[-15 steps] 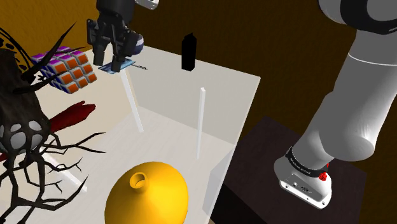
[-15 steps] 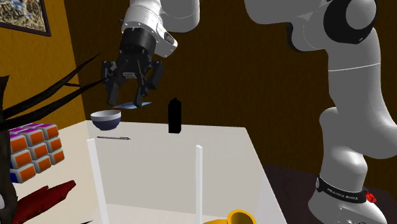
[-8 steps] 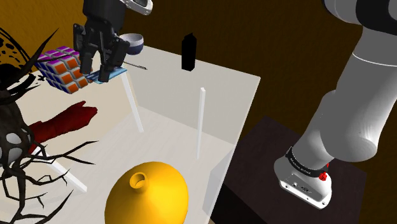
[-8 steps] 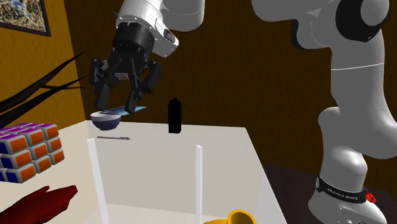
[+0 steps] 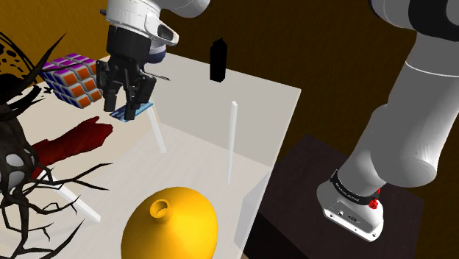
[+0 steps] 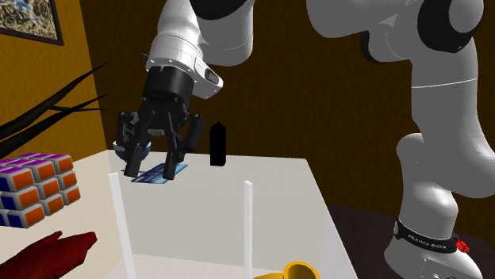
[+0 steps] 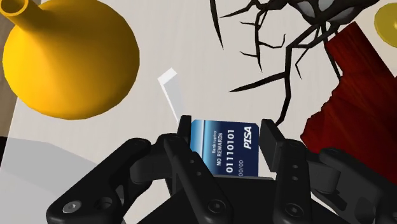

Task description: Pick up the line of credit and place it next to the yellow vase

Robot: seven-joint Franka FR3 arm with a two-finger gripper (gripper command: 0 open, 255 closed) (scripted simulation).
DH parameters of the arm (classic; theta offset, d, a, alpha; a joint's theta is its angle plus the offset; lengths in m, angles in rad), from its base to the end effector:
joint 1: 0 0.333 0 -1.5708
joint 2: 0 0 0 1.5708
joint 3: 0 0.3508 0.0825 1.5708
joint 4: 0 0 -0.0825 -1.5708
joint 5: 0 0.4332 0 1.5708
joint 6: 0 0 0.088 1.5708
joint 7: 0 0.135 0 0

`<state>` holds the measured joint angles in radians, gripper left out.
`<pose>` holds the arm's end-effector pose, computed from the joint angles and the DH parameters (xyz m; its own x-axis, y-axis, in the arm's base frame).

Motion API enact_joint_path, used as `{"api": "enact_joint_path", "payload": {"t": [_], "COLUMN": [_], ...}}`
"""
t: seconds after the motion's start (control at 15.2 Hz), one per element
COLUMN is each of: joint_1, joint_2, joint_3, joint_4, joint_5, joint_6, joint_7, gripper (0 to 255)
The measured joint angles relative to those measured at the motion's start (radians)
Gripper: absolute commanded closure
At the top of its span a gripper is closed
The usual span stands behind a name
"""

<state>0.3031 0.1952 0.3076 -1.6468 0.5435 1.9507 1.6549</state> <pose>0.5485 0.4244 0.5215 0.2809 -0.7855 -0.5515 -0.9434 -0.3317 -0.0081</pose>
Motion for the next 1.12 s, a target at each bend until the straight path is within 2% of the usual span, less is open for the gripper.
{"api": "enact_joint_path", "payload": {"t": [1.12], "joint_1": [0.008], "joint_2": [0.049], "joint_3": [0.007], "joint_4": [-0.156], "joint_5": [0.036], "joint_6": [0.176], "joint_7": [-0.105], "gripper": [255]}}
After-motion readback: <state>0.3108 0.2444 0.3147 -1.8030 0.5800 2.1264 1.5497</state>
